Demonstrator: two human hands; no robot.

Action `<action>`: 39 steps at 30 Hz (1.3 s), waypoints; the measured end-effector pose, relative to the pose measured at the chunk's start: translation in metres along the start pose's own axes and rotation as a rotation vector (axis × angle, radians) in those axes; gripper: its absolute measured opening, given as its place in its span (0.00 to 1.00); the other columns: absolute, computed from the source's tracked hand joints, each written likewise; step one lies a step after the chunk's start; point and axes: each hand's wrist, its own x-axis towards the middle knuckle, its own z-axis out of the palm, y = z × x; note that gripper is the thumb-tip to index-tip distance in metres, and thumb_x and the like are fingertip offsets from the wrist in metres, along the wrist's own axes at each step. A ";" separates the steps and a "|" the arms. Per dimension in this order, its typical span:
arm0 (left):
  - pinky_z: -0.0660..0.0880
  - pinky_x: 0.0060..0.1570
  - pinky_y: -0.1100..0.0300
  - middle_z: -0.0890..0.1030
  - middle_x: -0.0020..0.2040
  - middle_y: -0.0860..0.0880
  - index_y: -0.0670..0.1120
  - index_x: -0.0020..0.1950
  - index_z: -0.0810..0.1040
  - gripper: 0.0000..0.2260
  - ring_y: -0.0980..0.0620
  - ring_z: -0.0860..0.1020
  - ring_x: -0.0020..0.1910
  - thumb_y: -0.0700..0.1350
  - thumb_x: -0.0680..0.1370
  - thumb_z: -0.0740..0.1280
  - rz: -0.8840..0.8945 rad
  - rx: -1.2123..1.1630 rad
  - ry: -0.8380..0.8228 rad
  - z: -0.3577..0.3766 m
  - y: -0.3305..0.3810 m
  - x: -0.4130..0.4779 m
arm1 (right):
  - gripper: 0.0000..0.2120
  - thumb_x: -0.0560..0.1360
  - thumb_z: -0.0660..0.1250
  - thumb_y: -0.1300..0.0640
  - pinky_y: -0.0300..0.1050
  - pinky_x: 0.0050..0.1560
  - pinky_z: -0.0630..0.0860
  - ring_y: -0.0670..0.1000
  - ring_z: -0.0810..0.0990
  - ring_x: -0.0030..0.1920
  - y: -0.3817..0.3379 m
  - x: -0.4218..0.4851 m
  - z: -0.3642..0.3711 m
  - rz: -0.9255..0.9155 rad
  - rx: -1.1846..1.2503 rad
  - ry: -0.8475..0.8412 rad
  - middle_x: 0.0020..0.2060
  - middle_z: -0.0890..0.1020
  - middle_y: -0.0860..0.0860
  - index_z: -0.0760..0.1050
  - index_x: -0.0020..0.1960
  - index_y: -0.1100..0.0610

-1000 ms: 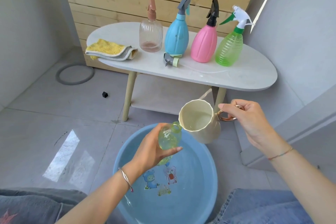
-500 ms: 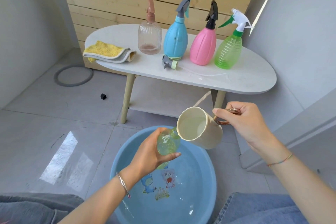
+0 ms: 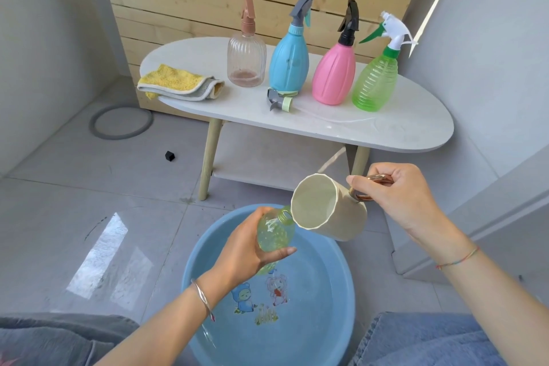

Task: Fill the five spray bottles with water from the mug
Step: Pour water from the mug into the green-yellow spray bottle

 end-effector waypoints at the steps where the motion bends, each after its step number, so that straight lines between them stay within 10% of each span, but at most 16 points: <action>1: 0.73 0.61 0.60 0.77 0.58 0.65 0.61 0.62 0.68 0.33 0.62 0.75 0.60 0.72 0.63 0.71 0.002 -0.001 -0.001 0.000 -0.001 0.000 | 0.19 0.69 0.74 0.58 0.39 0.32 0.63 0.49 0.67 0.30 0.000 0.000 0.000 -0.009 -0.015 0.001 0.28 0.75 0.65 0.70 0.30 0.68; 7: 0.72 0.60 0.63 0.76 0.58 0.66 0.65 0.60 0.67 0.30 0.64 0.74 0.60 0.72 0.63 0.71 0.005 0.004 -0.010 0.000 -0.001 0.000 | 0.20 0.69 0.74 0.58 0.36 0.29 0.61 0.48 0.64 0.28 0.002 0.002 -0.001 -0.016 -0.061 -0.012 0.22 0.69 0.51 0.68 0.27 0.65; 39: 0.72 0.54 0.67 0.78 0.54 0.64 0.65 0.57 0.68 0.26 0.63 0.75 0.56 0.67 0.65 0.75 -0.019 -0.019 -0.048 0.009 -0.002 -0.005 | 0.22 0.68 0.73 0.56 0.36 0.26 0.55 0.46 0.57 0.26 -0.005 -0.002 -0.001 -0.091 -0.251 -0.046 0.22 0.61 0.50 0.64 0.29 0.67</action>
